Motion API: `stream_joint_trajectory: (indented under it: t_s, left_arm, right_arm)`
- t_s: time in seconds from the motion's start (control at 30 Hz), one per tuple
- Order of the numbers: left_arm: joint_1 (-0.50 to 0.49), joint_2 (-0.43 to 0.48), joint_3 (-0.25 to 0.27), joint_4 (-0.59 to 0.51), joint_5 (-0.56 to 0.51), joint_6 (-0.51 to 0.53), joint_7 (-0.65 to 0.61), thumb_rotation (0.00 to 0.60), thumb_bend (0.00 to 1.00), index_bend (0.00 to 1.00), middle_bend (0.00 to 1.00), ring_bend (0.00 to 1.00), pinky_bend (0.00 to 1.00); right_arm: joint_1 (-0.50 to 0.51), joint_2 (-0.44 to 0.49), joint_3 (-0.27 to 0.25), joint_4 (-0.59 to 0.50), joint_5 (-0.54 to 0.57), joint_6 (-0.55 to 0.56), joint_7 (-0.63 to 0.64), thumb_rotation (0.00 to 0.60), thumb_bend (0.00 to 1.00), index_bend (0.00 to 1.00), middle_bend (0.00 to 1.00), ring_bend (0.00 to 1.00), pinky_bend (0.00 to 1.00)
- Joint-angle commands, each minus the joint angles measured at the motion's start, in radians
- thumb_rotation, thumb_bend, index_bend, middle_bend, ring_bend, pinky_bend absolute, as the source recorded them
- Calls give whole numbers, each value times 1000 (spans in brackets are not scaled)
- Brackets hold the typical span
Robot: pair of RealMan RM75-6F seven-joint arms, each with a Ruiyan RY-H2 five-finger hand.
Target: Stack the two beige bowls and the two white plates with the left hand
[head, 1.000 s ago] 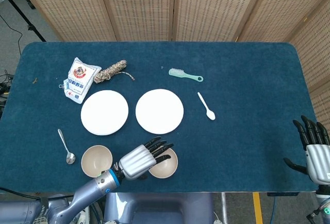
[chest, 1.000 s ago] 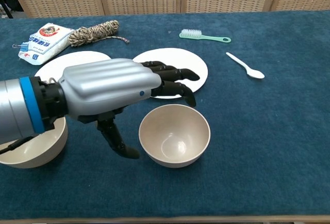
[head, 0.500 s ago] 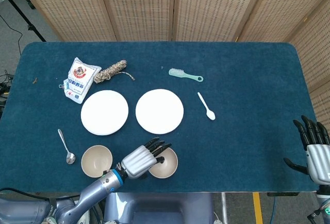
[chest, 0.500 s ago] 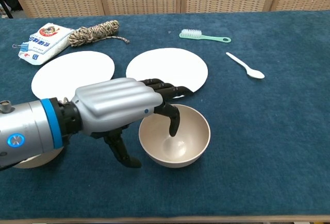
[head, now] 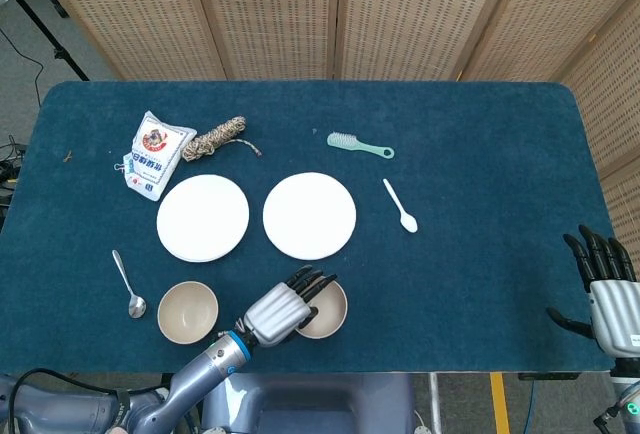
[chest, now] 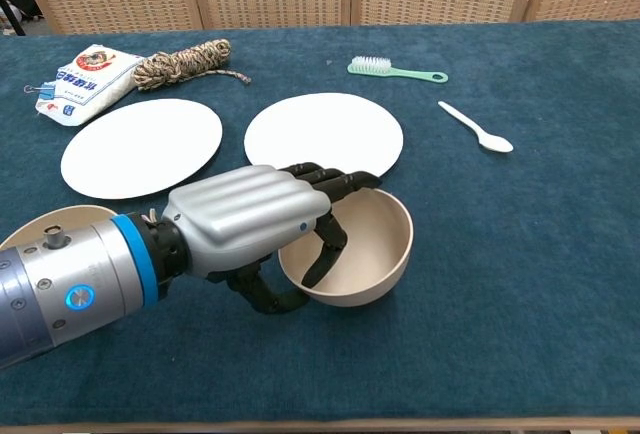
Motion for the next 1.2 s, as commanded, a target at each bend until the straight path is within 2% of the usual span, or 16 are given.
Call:
stream_joint_trajectory:
  t_s: [0.03,0.23,0.47,0.57,0.67,0.9,1.03,1.2]
  left_arm:
    - [1,10,0,-11,9,18,-2,600,473,812,0,0,0]
    - [17,98,-3,-92,48,74,-35,600,474,819,0,0,0]
    - [44,331,0,-253,115,134,-81,600,481,820,0,0,0]
    - [59,446,28,-306,159,140,-123,600,478,820,0,0,0]
    - [84,567,84,-337,231,152,-191,600,476,820,0,0,0]
    - [155,725,195,-293,376,232,-329,600,473,820,0,0,0]
    - [178,755,244,-238,415,234,-383,600,473,820,0,0,0]
    - [193,740,265,-180,423,226,-428,600,473,820,0,0,0]
  right_arm:
    - [-1,0,0,0,0,1,1,600,0,15,0,0,0]
    - [-1,2,-1,-1,-1,1,3,600,0,16,0,0,0]
    - [1,-3,-6,-6,-7,-4,-12,600,0,17,0,0,0]
    - [3,-7,-9,-8,-10,-7,-23,600,0,17,0,0,0]
    - [4,-10,-12,-11,-12,-10,-33,600,0,17,0,0,0]
    - [5,-16,-15,-14,-14,-13,-48,600,0,17,0,0,0]
    - [6,-18,-16,-14,-15,-15,-54,600,0,17,0,0,0]
    - [7,-19,-18,-17,-17,-15,-59,600,0,17,0,0,0]
